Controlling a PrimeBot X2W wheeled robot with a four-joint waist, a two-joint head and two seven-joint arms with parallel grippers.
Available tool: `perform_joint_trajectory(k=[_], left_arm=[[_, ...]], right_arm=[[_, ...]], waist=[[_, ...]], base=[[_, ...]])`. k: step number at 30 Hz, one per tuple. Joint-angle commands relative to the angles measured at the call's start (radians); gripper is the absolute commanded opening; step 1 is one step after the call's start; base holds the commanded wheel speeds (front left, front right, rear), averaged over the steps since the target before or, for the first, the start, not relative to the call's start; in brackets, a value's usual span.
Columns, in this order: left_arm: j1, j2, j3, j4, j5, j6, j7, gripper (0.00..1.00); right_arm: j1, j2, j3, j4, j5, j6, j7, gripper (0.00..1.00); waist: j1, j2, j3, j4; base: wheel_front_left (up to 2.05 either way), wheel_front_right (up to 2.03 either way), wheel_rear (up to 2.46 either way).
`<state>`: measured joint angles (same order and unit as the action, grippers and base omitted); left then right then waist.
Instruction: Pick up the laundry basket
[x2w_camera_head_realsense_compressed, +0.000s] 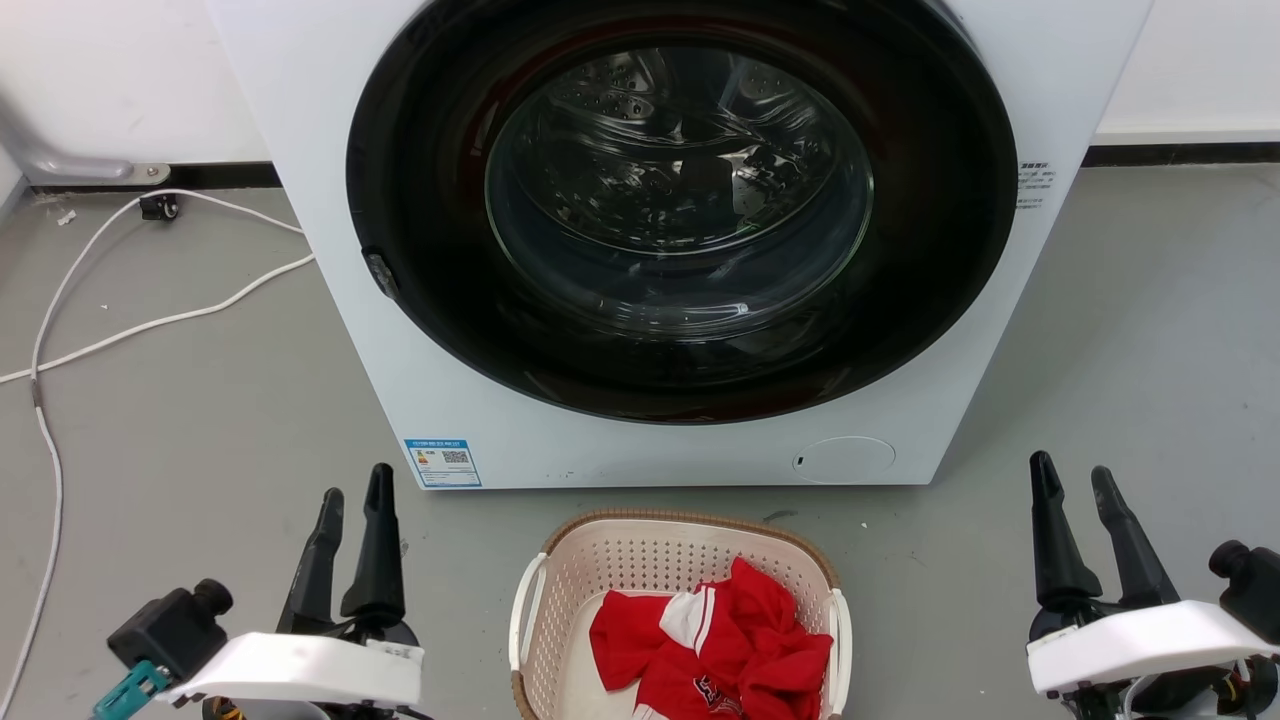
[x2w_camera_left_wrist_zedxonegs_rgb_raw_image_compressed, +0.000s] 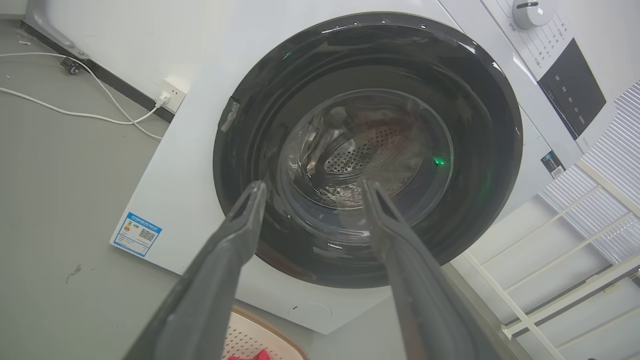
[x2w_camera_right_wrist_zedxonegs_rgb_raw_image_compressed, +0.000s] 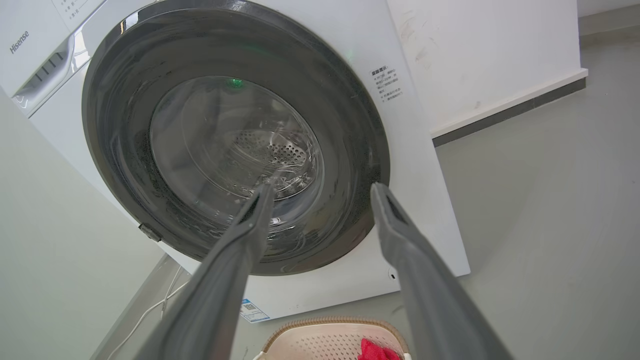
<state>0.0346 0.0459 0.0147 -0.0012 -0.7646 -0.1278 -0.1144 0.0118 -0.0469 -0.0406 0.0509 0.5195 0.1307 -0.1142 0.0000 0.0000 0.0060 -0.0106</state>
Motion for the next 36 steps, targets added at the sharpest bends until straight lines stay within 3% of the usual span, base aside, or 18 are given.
perform_joint_trajectory(k=[1, 14, 29, 36], left_arm=[[0.0, 0.004, -0.009, -0.023, 0.047, -0.002, -0.011, 1.0], [0.021, 0.004, -0.082, -0.053, 0.303, 0.0, -0.046, 1.0], [0.044, 0.017, -0.127, -0.011, 0.465, 0.011, -0.08, 1.0], [0.053, 0.031, -0.158, 0.009, 0.539, 0.036, -0.095, 1.0]], right_arm=[[0.002, -0.004, -0.001, -0.005, -0.035, 0.0, -0.011, 1.0], [0.015, -0.005, 0.01, 0.026, -0.201, 0.0, -0.046, 1.0], [0.028, -0.005, 0.01, 0.062, -0.371, 0.0, -0.079, 1.0], [0.035, -0.005, 0.009, 0.076, -0.431, 0.0, -0.094, 1.0]], waist=[[0.0, 0.0, 0.0, 0.0], [0.0, 0.0, -0.001, 0.001], [0.0, 0.0, 0.002, -0.003], [0.0, 0.0, 0.004, -0.007]], base=[[0.0, 0.0, 0.0], [0.0, 0.0, 0.0], [0.0, 0.0, 0.0], [0.0, 0.0, 0.0]])
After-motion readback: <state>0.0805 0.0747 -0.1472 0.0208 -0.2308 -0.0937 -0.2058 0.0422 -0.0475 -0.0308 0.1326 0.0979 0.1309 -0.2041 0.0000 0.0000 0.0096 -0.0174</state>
